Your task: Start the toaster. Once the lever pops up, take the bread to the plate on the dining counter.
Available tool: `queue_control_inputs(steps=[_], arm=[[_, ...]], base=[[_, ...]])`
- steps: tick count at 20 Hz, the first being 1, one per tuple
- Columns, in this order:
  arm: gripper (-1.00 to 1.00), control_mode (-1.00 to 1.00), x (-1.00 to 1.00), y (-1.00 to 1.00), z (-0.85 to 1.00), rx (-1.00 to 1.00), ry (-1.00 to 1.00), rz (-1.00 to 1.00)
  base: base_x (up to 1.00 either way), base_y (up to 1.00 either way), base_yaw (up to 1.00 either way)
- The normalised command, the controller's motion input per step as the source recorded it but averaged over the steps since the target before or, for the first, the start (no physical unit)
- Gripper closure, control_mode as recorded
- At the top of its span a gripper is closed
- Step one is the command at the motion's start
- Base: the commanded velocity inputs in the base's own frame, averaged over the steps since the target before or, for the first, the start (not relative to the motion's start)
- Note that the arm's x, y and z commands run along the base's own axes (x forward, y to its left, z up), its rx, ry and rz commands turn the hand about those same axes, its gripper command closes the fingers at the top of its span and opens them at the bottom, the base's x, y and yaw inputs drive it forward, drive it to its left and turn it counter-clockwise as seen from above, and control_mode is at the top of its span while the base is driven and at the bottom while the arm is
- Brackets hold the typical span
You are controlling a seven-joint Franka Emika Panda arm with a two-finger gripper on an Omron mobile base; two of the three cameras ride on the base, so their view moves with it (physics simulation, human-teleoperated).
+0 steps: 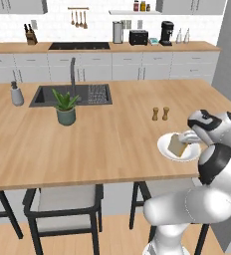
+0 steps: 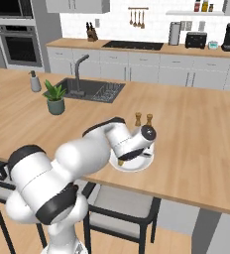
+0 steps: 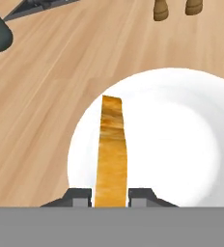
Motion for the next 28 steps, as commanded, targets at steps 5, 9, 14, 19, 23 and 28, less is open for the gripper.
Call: queue_control_inputs(steps=[5, 9, 14, 19, 23, 28], arm=[[1.0, -1.0, 0.12, -0.18, -0.15, 0.0, 0.0, 0.04], [-1.0, -1.0, 0.01, -0.08, -0.23, 0.0, 0.0, 0.04], [-1.0, -1.0, 0.0, -0.03, -0.08, -0.01, 0.0, 0.01], [-1.0, -1.0, 0.0, -0.13, 0.05, -0.01, -0.03, 0.0], [-1.0, -1.0, 0.0, 0.32, 0.33, -0.15, -0.03, -0.02], [-1.0, -1.0, 0.0, 0.12, 0.37, -0.27, -0.12, -0.08]], base=[[0.0, 0.0, 0.0], [0.0, 0.0, 0.0], [0.0, 0.0, 0.0], [0.0, 0.0, 0.0], [0.0, 0.0, 0.0], [0.0, 0.0, 0.0]])
